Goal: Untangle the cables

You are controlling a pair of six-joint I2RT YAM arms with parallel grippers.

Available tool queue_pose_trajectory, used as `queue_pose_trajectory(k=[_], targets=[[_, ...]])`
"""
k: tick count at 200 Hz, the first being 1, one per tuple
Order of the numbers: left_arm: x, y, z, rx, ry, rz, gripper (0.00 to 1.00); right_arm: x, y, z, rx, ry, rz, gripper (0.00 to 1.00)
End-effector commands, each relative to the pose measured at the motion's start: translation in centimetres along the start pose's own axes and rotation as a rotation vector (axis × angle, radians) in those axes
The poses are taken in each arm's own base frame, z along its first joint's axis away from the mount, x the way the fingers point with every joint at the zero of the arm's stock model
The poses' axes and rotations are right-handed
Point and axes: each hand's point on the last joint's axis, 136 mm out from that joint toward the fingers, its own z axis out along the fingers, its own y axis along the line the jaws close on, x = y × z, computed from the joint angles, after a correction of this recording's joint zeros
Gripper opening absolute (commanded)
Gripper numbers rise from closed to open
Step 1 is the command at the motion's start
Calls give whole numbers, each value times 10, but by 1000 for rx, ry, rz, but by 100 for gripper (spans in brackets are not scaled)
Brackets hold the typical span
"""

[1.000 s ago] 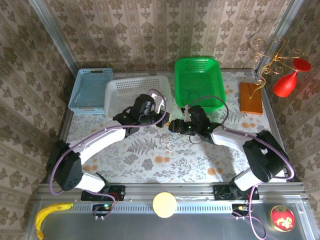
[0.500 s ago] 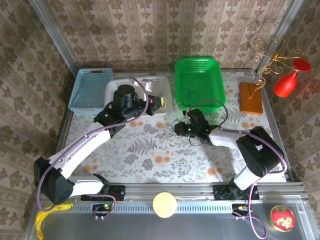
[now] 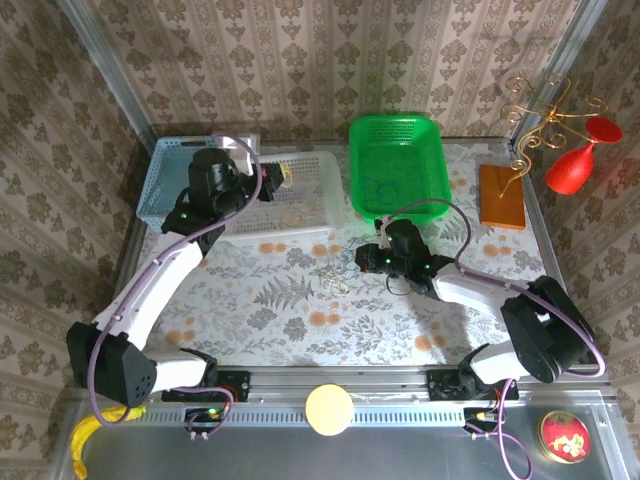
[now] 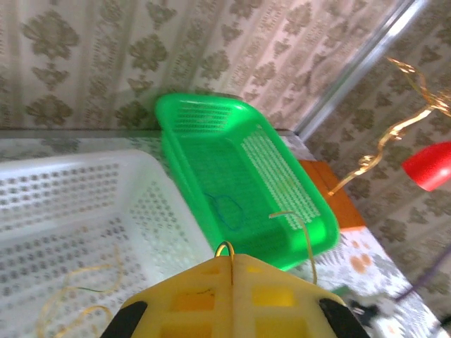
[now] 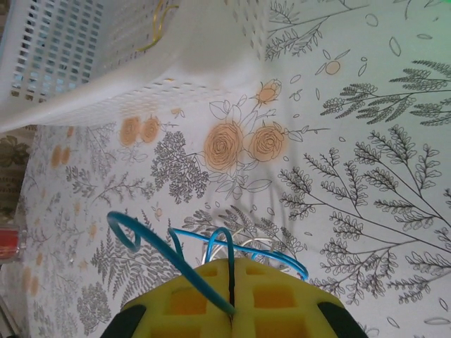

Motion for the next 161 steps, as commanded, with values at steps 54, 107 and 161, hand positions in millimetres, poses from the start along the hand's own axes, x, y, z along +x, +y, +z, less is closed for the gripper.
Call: queue_pose_trajectory(k=[54, 107, 161], targets=[[49, 101, 54, -206, 179, 14, 0, -15, 5, -24, 23, -37, -17, 0], [77, 129, 77, -239, 280, 16, 40, -22, 20, -34, -21, -33, -33, 0], [65, 113, 57, -213, 244, 44, 99, -45, 57, -56, -96, -46, -83, 0]])
